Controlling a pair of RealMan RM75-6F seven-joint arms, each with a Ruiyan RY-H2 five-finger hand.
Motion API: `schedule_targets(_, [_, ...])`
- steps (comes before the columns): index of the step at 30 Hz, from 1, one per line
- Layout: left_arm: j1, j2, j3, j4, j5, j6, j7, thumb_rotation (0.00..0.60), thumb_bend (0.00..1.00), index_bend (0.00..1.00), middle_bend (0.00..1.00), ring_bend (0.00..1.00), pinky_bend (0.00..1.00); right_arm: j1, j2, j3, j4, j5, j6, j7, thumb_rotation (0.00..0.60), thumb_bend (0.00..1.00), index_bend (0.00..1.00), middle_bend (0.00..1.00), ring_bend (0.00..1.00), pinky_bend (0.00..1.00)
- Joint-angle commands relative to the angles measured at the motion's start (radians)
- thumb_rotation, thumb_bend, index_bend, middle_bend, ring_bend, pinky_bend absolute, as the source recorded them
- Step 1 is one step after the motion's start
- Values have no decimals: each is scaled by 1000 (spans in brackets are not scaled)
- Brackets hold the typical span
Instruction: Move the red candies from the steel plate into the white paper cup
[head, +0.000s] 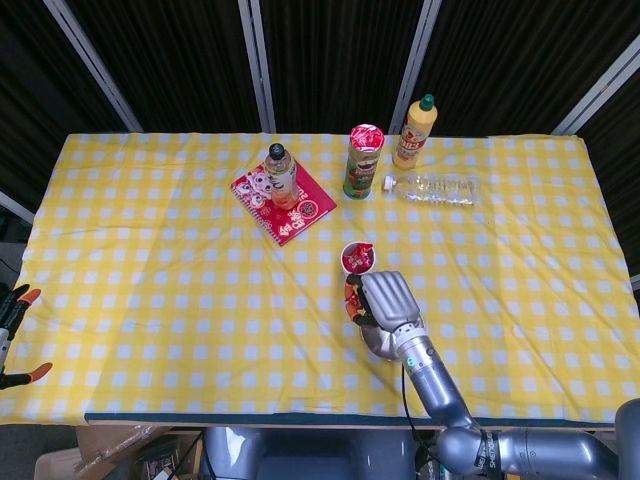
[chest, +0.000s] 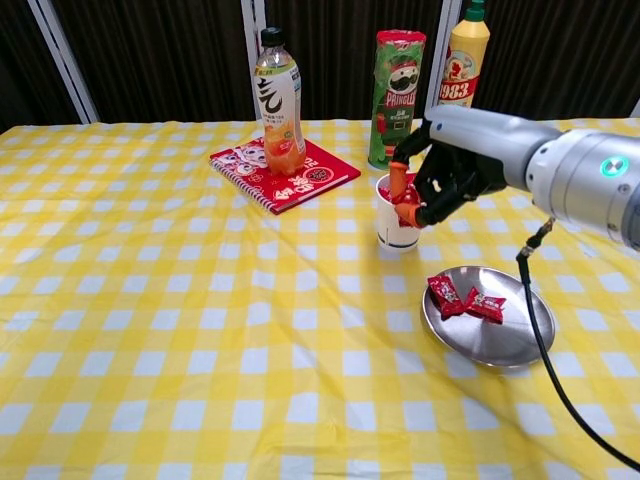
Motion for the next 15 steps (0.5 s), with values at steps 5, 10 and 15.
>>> schedule_targets(5, [-2,-1,-2,-2,-9,-8,6,600,19,0,0,0,0,72,-18,59,112,81,-50,-8,600,513,593,824,855,972])
schedule_targets(10, [-7,2,-3,-10,-16,-18,11,600,19,0,0,0,0,116,-61,71,235,123,-98,8,600,514,593,824,855,972])
schedule_targets(15, [-8,4,-3,-15,-21,-23,11,600,19,0,0,0,0,150,-103,77,352,130,-136,34,600,513,593,824,855,972])
